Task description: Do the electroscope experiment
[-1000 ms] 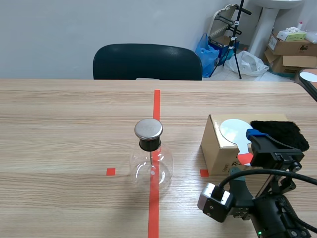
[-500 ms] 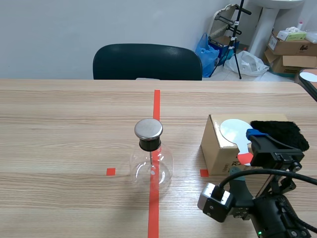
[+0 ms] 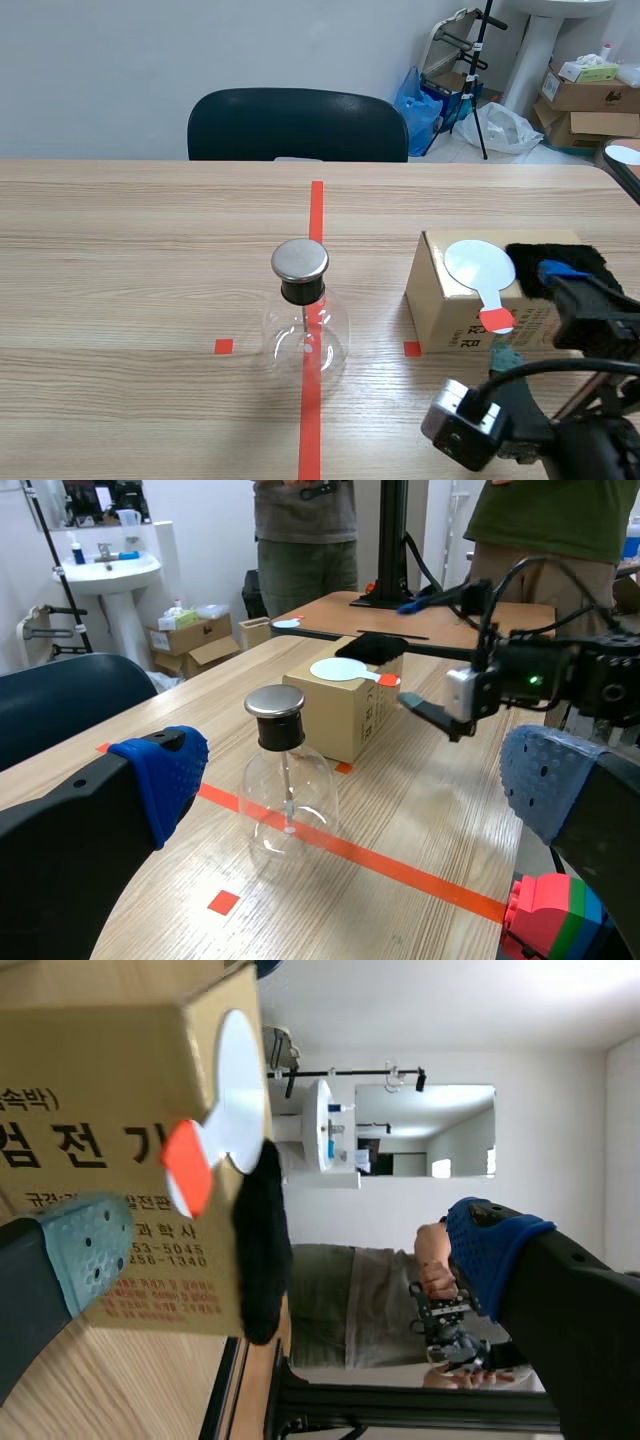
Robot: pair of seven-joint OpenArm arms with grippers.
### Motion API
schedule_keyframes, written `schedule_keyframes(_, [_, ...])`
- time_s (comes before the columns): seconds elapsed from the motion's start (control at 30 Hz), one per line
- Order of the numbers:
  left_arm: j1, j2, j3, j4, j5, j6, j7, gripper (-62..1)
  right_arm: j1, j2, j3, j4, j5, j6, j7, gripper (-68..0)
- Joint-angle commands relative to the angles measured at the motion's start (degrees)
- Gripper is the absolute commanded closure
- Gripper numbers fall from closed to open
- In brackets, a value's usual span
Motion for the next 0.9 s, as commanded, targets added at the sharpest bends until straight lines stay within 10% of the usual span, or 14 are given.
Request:
schedule_keyframes(0.0, [-0.2,0.3,-0.2,0.2,-0.4,-0.2,-0.7,-62.3,-2.1,1.2,0.7,2.9,1.1,-3.5,0.6,-65.5])
schedule_keyframes(0.13, [-0.2,0.3,-0.2,0.2,-0.4,-0.2,-0.7,-62.3,-8.2,3.5,0.8,8.6,8.4,-3.5,4.8,-65.5])
schedule_keyframes(0.7, [-0.1,0.3,-0.2,4.3,-0.6,4.2,9.8,-62.3,-16.1,16.7,3.4,29.9,62.5,30.0,16.9,-67.8])
schedule_keyframes(0.87, [1.4,0.7,-0.2,11.6,-9.9,7.4,25.1,-62.3,-15.5,17.4,5.6,30.1,70.2,37.1,22.6,-67.9])
